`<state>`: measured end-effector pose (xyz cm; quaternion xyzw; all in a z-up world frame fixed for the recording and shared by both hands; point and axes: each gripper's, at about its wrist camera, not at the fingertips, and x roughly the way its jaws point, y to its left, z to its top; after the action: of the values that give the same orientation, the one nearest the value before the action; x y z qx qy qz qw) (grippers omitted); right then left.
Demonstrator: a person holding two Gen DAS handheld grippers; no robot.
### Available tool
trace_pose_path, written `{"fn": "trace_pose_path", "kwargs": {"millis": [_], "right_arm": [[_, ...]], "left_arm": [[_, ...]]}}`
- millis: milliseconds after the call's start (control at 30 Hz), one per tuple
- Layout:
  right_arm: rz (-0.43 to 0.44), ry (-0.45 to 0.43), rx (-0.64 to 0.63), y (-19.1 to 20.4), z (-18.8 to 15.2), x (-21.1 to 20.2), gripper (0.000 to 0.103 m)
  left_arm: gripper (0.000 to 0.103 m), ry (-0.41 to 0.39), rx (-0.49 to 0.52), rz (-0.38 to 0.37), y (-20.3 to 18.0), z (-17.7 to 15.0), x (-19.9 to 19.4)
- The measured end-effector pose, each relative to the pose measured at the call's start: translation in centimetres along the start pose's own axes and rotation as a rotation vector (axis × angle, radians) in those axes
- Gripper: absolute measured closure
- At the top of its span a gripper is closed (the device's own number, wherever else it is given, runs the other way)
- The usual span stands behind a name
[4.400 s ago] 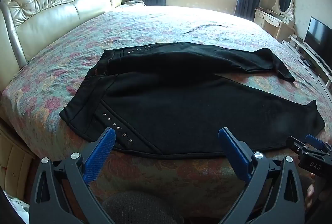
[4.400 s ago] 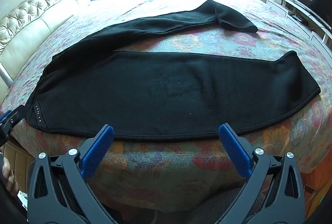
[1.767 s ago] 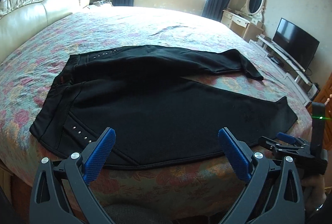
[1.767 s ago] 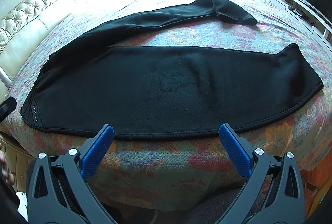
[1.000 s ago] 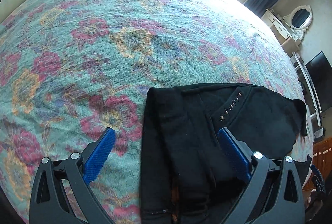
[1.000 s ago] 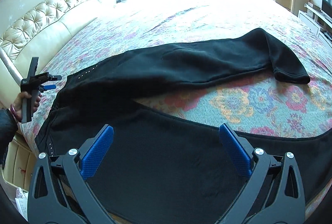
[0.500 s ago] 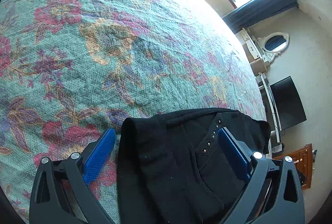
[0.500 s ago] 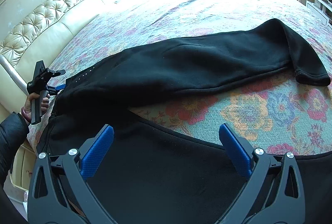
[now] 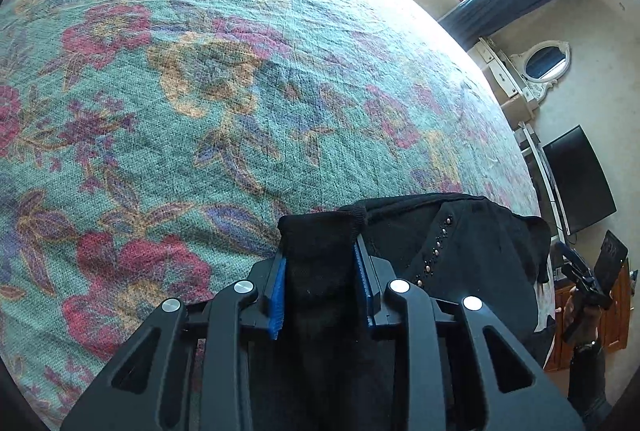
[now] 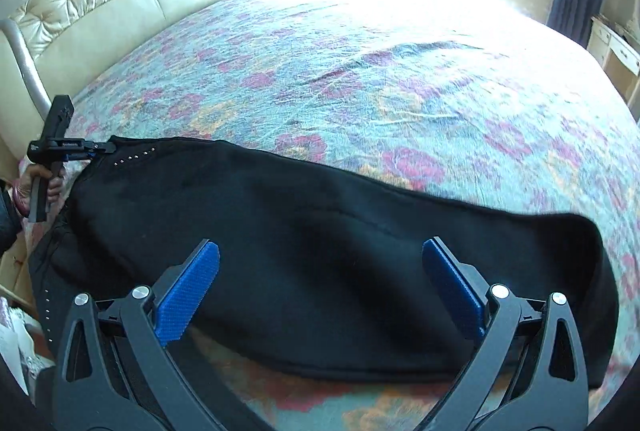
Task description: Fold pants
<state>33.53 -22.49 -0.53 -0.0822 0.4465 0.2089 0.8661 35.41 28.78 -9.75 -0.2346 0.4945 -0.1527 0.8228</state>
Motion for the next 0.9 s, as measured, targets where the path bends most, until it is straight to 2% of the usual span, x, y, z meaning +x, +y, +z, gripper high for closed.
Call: {"fn": "trace_pose_path", "kwargs": {"millis": [67,200,267,300,333,400,467,500,533,567,600,633,667,700,733,800,900], "right_arm": [[-0.038,0.063,-0.050,-0.8,1.9,3.1,0.002],[-0.005,0.176,-0.080,-2.1,4.4,8.5,0.019],[0.024,0.210,-0.134,-1.6,5.0,10.3,0.019],[0.056,0.230,-0.159,-1.2,5.1,11.0,0.019],[0.063,0.243,-0.195,-0.7,5.1,11.6,0.019],[0.023,0.243,-0.295,0.5,5.1,12.2,0.013],[0.003,0.238,-0.381,1.2,4.8,12.6,0.013],[0.022,0.262,-0.364,1.0,4.8,12.9,0.029],[0.108,0.295,-0.286,0.2,4.9,13.1,0.045],[0.141,0.296,-0.218,-0.5,5.1,13.1,0.063],[0.153,0.288,-0.192,-0.9,5.2,13.0,0.086],[0.180,0.290,-0.172,-1.1,5.1,12.8,0.089],[0.177,0.283,-0.170,-1.0,5.0,12.5,0.092],[0.168,0.265,-0.185,-0.6,4.8,12.0,0.094],[0.156,0.245,-0.196,-0.3,4.7,11.4,0.094],[0.136,0.189,-0.213,0.5,4.2,9.9,0.095],[0.102,0.101,-0.224,1.2,3.4,7.1,0.095]], "left_arm": [[0.074,0.005,0.011,0.015,-0.1,0.0,0.0],[0.073,0.035,0.053,0.066,-1.0,0.3,0.6],[0.070,0.039,0.090,0.118,-2.0,0.5,1.0],[0.063,0.040,0.113,0.135,-2.7,0.5,1.3],[0.047,0.042,0.139,0.132,-3.3,0.4,1.6],[0.024,0.051,0.195,0.127,-4.8,0.2,2.3],[0.023,0.065,0.289,0.233,-6.7,-0.3,3.7],[0.023,0.065,0.329,0.272,-7.2,-0.5,4.2],[0.022,0.064,0.342,0.287,-7.2,-0.4,4.4],[0.023,0.058,0.324,0.280,-7.0,-0.2,4.3],[0.030,0.049,0.291,0.269,-6.7,0.1,4.1],[0.047,0.034,0.259,0.262,-6.1,0.4,3.6],[0.056,0.019,0.221,0.250,-5.3,0.8,3.1],[0.063,0.015,0.171,0.202,-4.2,1.1,2.6],[0.067,0.012,0.127,0.154,-3.2,1.2,2.1],[0.072,0.005,0.095,0.110,-2.8,1.1,1.8],[0.074,-0.015,0.092,0.099,-3.3,0.8,1.3]]}}
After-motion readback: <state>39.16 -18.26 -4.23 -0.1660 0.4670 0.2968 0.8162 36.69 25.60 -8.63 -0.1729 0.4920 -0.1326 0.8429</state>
